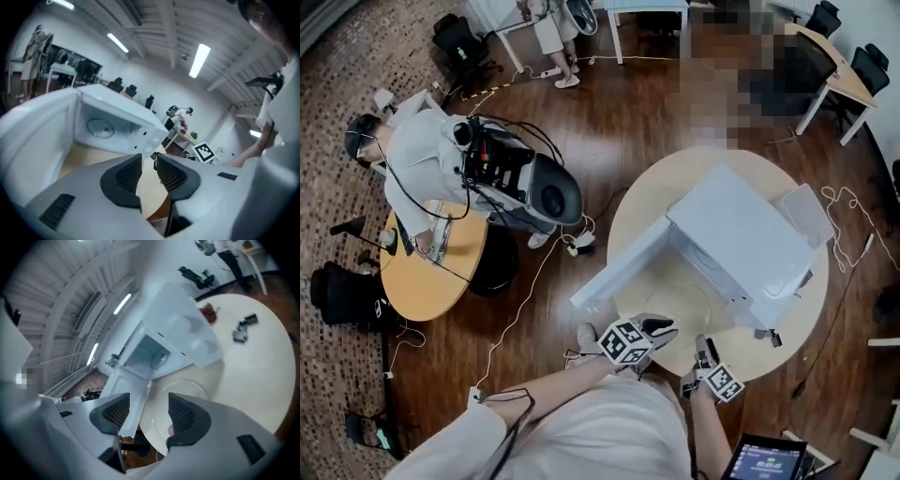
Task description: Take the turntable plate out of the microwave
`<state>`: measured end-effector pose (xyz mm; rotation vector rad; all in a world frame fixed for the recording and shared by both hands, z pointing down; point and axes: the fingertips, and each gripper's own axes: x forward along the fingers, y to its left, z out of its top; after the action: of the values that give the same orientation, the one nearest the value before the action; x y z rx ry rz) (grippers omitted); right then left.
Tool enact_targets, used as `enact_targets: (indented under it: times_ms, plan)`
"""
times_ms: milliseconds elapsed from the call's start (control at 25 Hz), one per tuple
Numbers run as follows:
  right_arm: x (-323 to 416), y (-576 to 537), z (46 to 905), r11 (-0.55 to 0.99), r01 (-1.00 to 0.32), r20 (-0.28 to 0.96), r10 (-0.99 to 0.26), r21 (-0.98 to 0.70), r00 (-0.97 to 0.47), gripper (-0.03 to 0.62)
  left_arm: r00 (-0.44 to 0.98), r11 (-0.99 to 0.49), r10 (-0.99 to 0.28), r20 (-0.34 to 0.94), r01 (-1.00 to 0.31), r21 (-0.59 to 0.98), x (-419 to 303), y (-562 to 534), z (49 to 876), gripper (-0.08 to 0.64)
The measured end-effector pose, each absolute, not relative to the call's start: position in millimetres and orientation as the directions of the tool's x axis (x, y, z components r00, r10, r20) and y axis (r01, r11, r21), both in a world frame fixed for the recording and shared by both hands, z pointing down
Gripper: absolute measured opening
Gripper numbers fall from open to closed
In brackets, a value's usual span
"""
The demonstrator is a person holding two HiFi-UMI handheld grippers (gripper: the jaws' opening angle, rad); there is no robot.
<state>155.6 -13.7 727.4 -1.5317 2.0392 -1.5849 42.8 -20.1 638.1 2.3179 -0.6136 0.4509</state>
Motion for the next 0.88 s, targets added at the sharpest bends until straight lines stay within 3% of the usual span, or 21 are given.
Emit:
enact_targets:
  times_ms: [160,240,480,880]
  plan:
    - [122.8,-20.6,637.9,0.337,-0.716,0.291,-0.745,-0.611,-0.600,0.259,0.865,-0.766,-0.337,0.373,-0.482,0.425,31.9,-23.4,577.3,0.087]
    - [116.5,-18.6,606.5,0.426,-0.750,0.262,-0.752,-0.507,-0.605,0.259,0.870,-0.802,-0.340,0.356,-0.466,0.374,25.1,-26.1,557.8,0.087]
    - [108.8,-8.0,556.6,0.388,-0.820,0.194,-0.844,-0.422,-0.499,0.258,0.867,-0.873,-0.369,0.334,-0.446,0.195,-18.6,-33.3,511.4,0.086]
    - [58.5,12.8,507.5,0.244,-0.855,0.105,-0.940,-0.458,-0.325,0.258,0.893,-0.891,-0.287,0.348,-0.382,0.245,-127.6,-4.8,512.5,0.087]
